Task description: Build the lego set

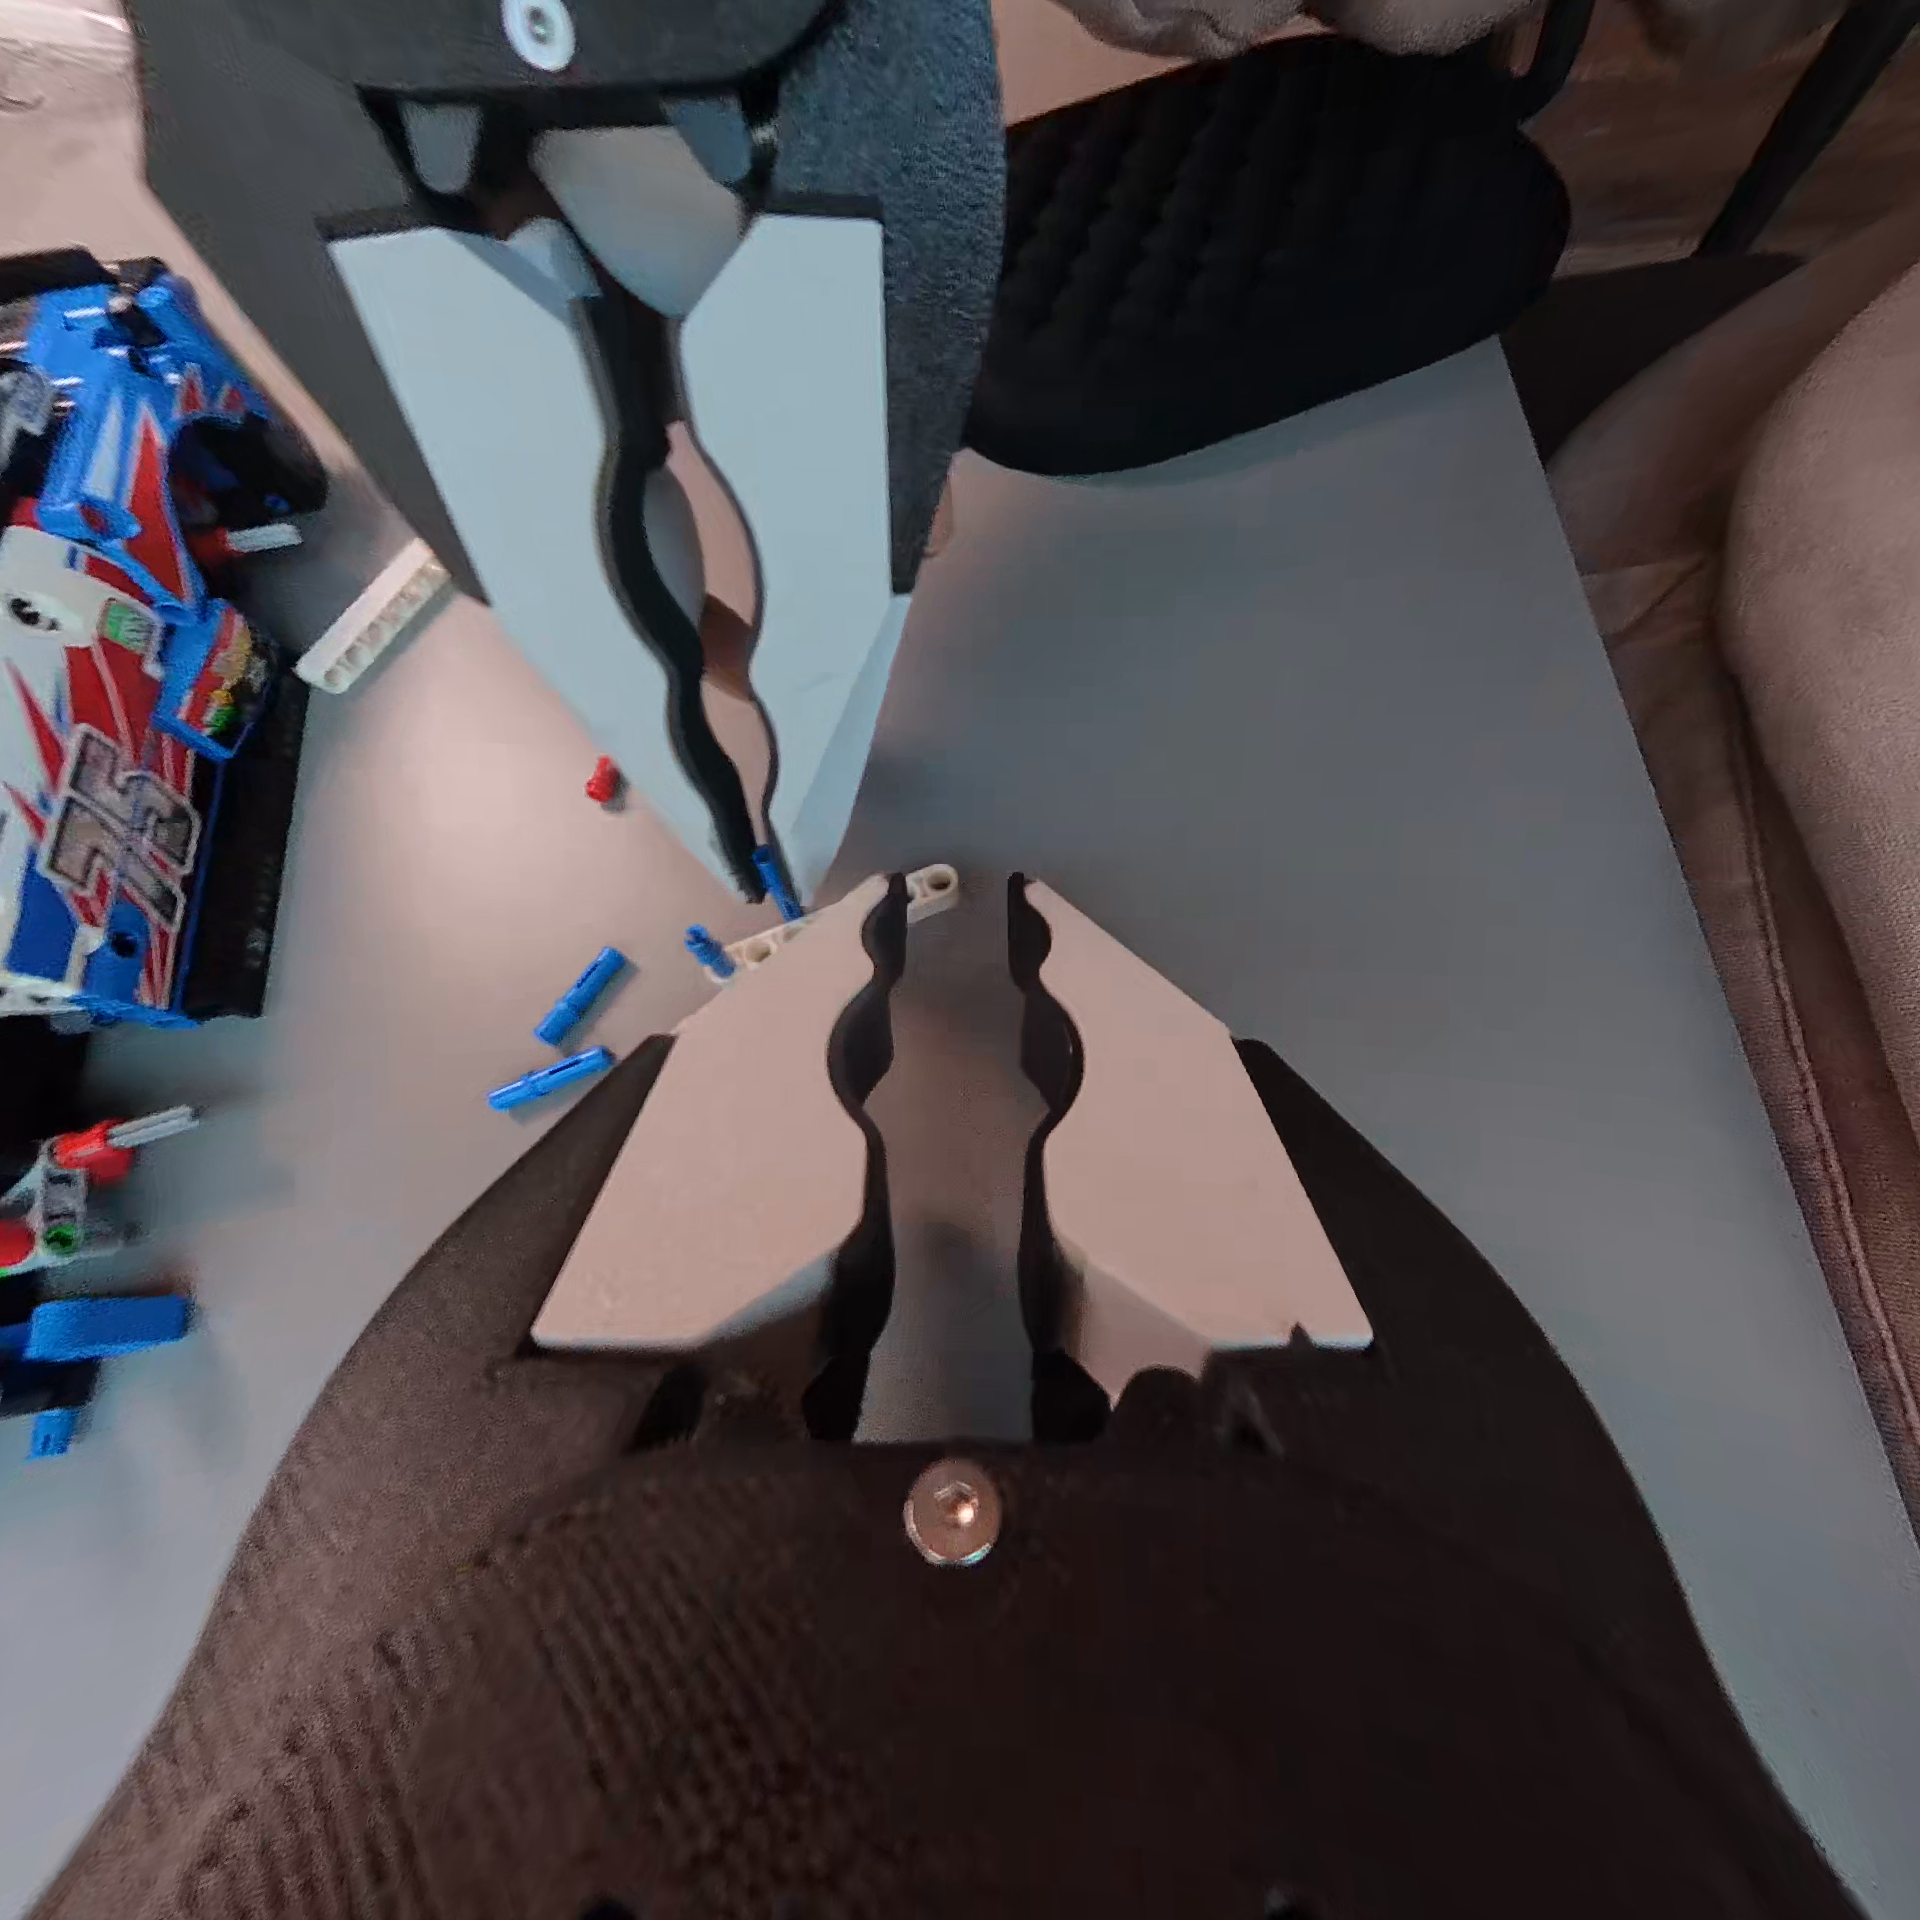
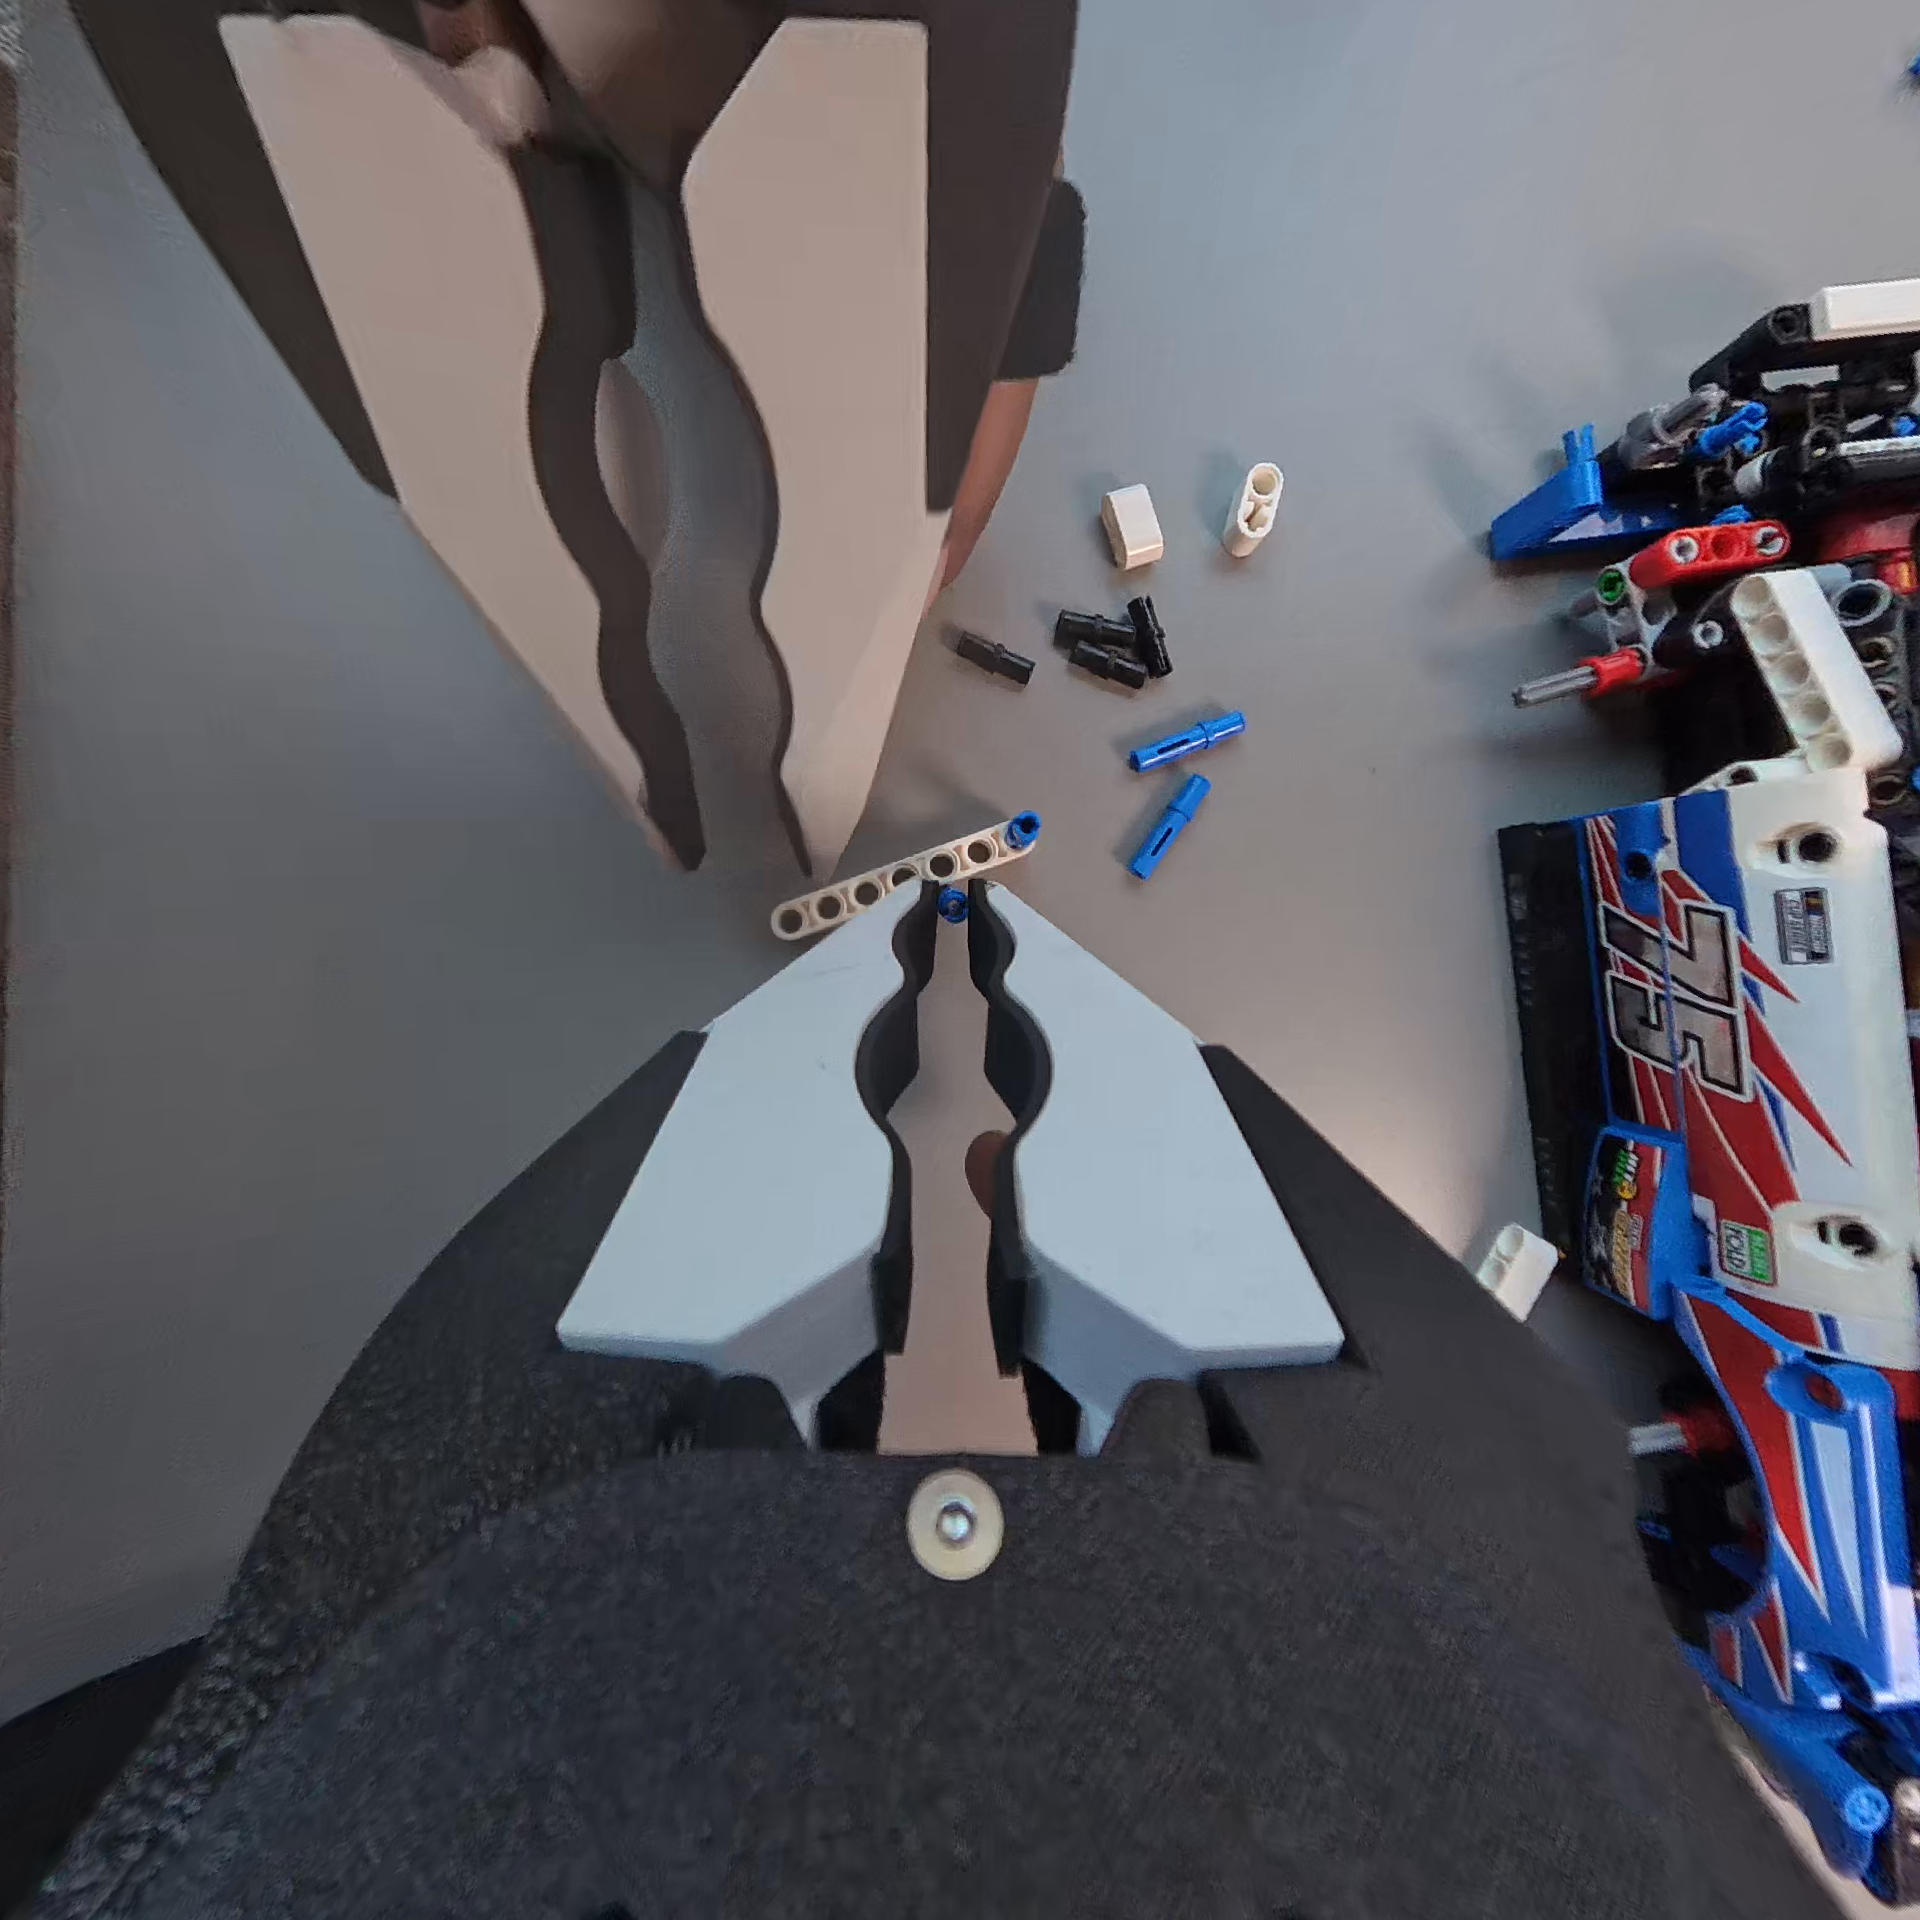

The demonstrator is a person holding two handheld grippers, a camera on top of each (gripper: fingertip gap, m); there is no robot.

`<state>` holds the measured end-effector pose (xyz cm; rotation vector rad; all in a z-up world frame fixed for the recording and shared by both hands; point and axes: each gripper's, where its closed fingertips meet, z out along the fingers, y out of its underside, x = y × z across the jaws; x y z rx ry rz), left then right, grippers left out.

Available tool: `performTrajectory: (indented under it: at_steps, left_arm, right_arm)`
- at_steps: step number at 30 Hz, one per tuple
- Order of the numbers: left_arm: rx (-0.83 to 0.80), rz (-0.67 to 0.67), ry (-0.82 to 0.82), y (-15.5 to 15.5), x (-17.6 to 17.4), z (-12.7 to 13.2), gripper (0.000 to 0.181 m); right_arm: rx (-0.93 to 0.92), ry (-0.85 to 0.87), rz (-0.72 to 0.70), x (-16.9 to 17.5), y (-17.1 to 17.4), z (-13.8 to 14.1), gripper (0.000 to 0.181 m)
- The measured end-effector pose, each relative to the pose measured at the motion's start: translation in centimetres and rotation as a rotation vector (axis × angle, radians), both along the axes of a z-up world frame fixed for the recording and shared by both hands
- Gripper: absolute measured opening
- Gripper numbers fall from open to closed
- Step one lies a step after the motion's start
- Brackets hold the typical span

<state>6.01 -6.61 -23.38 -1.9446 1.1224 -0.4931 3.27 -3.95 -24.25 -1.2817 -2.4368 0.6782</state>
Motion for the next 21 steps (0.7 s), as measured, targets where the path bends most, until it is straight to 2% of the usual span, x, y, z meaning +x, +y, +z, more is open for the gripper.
performTrajectory:
  at_steps: [3,6,10,13,15,21]
  left_arm:
    - [0.035,0.079,-0.018,1.2,-2.4,1.2,0.017]
    - [0.042,0.123,0.013,2.1,-4.1,0.8,0.027]
    - [0.029,0.075,0.066,3.2,-4.0,-0.5,0.041]
    - [-0.005,0.013,0.085,3.6,-3.2,-1.0,0.046]
    - [-0.031,-0.021,0.100,3.4,-2.7,-1.6,0.041]
    - [0.006,-0.033,0.156,2.4,-2.4,-1.7,0.010]
  right_arm:
    - [-0.019,0.027,-0.014,0.2,0.3,0.6,0.004]
    - [-0.052,0.039,-0.011,1.0,-0.1,1.1,0.004]
    - [-0.148,0.047,0.067,2.1,-2.8,1.9,0.004]
    - [-0.142,0.039,0.081,2.0,-3.9,1.4,0.004]
    - [-0.115,0.030,0.083,1.8,-4.0,0.8,0.004]
    - [-0.043,-0.001,0.036,2.0,-1.9,0.0,0.004]
